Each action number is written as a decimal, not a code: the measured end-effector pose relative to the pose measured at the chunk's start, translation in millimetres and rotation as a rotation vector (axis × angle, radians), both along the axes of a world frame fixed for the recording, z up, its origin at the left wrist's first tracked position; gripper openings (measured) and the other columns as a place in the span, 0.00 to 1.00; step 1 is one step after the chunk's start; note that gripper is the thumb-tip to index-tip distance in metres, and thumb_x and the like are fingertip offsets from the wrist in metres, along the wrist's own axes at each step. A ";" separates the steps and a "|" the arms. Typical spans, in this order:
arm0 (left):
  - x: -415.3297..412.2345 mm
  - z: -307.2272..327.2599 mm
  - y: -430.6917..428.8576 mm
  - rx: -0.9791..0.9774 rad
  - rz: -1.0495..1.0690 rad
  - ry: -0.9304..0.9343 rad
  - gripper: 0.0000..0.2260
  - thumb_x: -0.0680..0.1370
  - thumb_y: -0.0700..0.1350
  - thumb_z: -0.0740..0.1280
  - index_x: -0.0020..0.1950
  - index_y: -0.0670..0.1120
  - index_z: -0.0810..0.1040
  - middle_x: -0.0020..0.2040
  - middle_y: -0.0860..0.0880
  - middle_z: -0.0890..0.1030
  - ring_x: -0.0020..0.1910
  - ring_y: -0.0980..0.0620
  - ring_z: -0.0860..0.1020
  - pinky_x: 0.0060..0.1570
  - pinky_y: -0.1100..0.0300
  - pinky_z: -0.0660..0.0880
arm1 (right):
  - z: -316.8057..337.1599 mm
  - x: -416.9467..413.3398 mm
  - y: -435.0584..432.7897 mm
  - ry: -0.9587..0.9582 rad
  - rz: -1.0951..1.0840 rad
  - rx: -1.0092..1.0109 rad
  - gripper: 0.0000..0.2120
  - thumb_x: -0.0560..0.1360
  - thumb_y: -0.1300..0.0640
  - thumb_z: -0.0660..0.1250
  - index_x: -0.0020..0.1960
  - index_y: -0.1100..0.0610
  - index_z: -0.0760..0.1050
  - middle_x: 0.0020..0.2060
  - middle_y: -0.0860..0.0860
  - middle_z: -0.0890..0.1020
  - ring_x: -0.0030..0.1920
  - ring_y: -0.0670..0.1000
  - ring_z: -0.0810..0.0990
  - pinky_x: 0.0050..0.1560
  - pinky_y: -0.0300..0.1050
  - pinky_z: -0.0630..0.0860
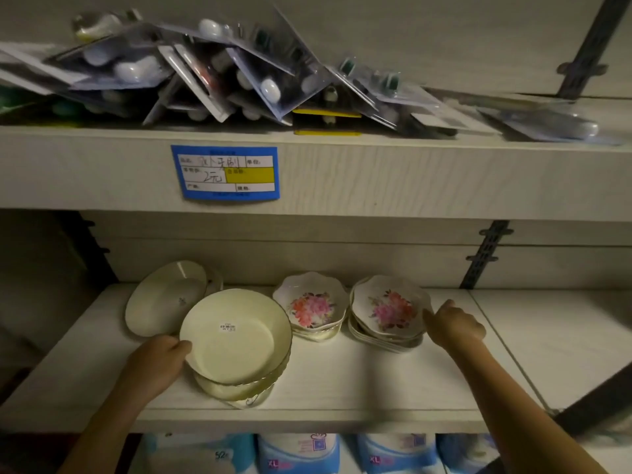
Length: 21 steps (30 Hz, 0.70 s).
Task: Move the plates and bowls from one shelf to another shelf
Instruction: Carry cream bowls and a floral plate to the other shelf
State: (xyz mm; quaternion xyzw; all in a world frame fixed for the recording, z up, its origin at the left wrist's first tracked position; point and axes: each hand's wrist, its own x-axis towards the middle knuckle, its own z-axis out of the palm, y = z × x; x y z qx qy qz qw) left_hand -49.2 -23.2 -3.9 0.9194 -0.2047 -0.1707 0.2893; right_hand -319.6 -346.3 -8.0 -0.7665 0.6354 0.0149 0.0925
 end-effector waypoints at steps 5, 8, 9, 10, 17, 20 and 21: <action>-24.6 1.1 1.6 -0.042 0.008 -0.036 0.15 0.77 0.42 0.60 0.32 0.39 0.71 0.31 0.42 0.71 0.31 0.48 0.69 0.32 0.58 0.62 | -6.6 6.2 -13.5 0.111 0.052 0.112 0.17 0.76 0.54 0.55 0.60 0.58 0.74 0.54 0.55 0.79 0.53 0.54 0.77 0.49 0.45 0.70; -31.4 0.6 1.4 -0.050 0.023 -0.034 0.15 0.77 0.42 0.60 0.31 0.39 0.70 0.30 0.43 0.69 0.30 0.49 0.67 0.32 0.58 0.61 | -3.1 7.4 -15.4 0.039 0.037 0.141 0.16 0.77 0.56 0.55 0.61 0.59 0.73 0.57 0.56 0.78 0.54 0.55 0.76 0.49 0.45 0.69; -33.3 1.4 0.4 -0.065 0.027 -0.029 0.15 0.77 0.41 0.60 0.31 0.39 0.69 0.30 0.43 0.69 0.30 0.49 0.67 0.31 0.58 0.61 | -2.0 6.3 -16.1 0.003 0.027 0.142 0.16 0.77 0.56 0.54 0.61 0.59 0.73 0.56 0.57 0.78 0.51 0.55 0.75 0.48 0.45 0.68; -35.2 3.1 -0.8 -0.084 0.033 -0.019 0.15 0.78 0.42 0.60 0.31 0.40 0.69 0.30 0.43 0.68 0.30 0.49 0.67 0.32 0.58 0.61 | -0.7 4.0 -16.2 -0.028 0.020 0.137 0.16 0.78 0.56 0.54 0.60 0.60 0.73 0.55 0.57 0.78 0.49 0.55 0.74 0.48 0.45 0.68; -35.2 11.3 -19.0 -0.188 -0.015 0.047 0.17 0.78 0.43 0.60 0.35 0.32 0.73 0.33 0.39 0.73 0.34 0.46 0.71 0.36 0.57 0.63 | 15.9 -41.5 8.7 -0.194 0.094 0.071 0.17 0.80 0.53 0.50 0.52 0.60 0.75 0.50 0.59 0.80 0.42 0.55 0.72 0.43 0.44 0.68; -42.7 19.7 -36.3 -0.219 -0.090 0.072 0.16 0.78 0.42 0.60 0.31 0.39 0.69 0.29 0.42 0.69 0.31 0.47 0.68 0.33 0.58 0.61 | 26.5 -73.7 37.4 -0.338 0.090 0.036 0.17 0.81 0.53 0.51 0.51 0.60 0.76 0.40 0.55 0.77 0.35 0.49 0.73 0.38 0.44 0.68; -46.7 22.7 -42.6 -0.231 -0.120 0.084 0.16 0.78 0.42 0.60 0.31 0.39 0.69 0.29 0.43 0.69 0.30 0.48 0.67 0.32 0.58 0.61 | 29.5 -83.3 47.2 -0.369 0.073 0.041 0.16 0.81 0.53 0.51 0.51 0.60 0.76 0.39 0.54 0.77 0.35 0.47 0.73 0.39 0.44 0.69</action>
